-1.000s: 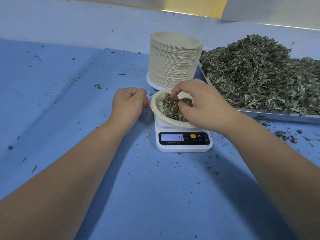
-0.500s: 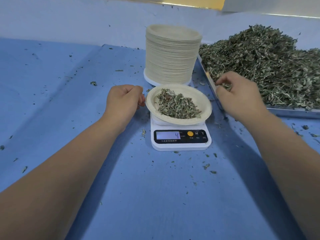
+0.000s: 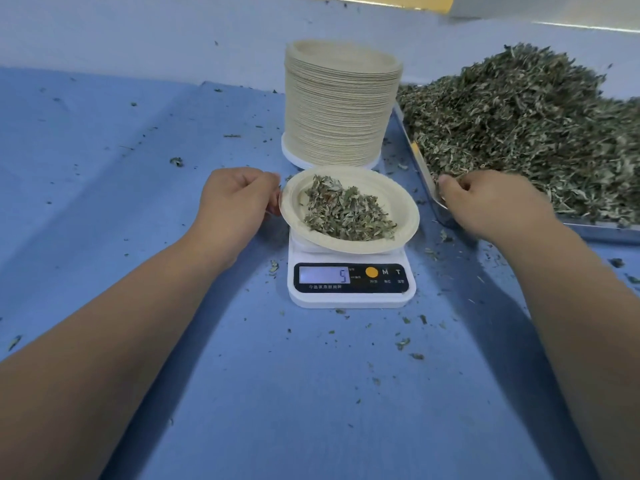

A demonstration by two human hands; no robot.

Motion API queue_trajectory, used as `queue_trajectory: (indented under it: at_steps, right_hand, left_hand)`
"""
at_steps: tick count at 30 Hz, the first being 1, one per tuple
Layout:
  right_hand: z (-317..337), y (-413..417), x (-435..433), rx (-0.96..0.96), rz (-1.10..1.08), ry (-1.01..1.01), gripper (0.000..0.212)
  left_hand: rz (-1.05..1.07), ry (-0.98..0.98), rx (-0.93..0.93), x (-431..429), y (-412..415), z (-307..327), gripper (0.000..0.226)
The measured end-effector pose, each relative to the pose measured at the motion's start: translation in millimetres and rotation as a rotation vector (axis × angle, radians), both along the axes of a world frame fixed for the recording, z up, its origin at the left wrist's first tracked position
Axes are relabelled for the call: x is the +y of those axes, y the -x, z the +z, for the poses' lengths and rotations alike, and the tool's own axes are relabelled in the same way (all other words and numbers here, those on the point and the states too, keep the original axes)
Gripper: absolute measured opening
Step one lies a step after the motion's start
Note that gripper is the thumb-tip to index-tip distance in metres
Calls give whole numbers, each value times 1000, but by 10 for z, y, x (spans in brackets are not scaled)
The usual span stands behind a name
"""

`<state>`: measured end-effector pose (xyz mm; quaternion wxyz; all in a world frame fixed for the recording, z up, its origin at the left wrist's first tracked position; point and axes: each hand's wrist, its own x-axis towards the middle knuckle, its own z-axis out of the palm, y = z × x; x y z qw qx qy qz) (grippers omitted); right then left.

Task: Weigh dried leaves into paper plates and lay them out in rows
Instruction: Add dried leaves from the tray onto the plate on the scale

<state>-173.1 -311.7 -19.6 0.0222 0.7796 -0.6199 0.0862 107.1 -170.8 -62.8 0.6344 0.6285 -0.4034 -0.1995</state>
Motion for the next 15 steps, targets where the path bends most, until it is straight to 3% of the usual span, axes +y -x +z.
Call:
queue_trajectory:
  at_steps: [4, 11, 15]
  right_hand:
    - [0, 14, -12, 38, -59, -139, 61]
    - [-64, -7, 22, -148, 229, 25, 53]
    - [-53, -3, 35, -209, 201, 212, 47]
  left_hand:
    - [-18, -9, -1, -2, -14, -14, 38]
    - [-15, 2, 2, 1, -33, -21, 37]
    - [-18, 10, -1, 1, -26, -15, 38]
